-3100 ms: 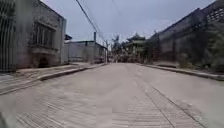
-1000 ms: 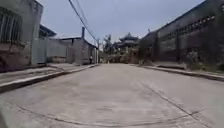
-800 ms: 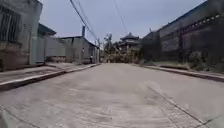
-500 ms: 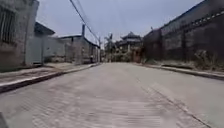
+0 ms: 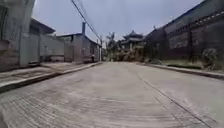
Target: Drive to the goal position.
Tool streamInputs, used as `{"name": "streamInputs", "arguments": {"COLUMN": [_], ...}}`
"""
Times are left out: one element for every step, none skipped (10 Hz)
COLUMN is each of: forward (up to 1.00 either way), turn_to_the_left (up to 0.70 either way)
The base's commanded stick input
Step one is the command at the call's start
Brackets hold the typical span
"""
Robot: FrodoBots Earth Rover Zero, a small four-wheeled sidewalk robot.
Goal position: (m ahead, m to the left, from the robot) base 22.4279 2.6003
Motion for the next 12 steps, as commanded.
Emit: {"name": "streamInputs", "arguments": {"forward": [1.0, 1.0, 1.0, 1.0, 1.0, 1.0, 1.0, 1.0, 1.0, 1.0, 1.0, 1.0], "turn_to_the_left": [0.0, 0.0, 0.0, 0.0, 0.0, 0.0, 0.0, 0.0, 0.0, 0.0, 0.0, 0.0]}}
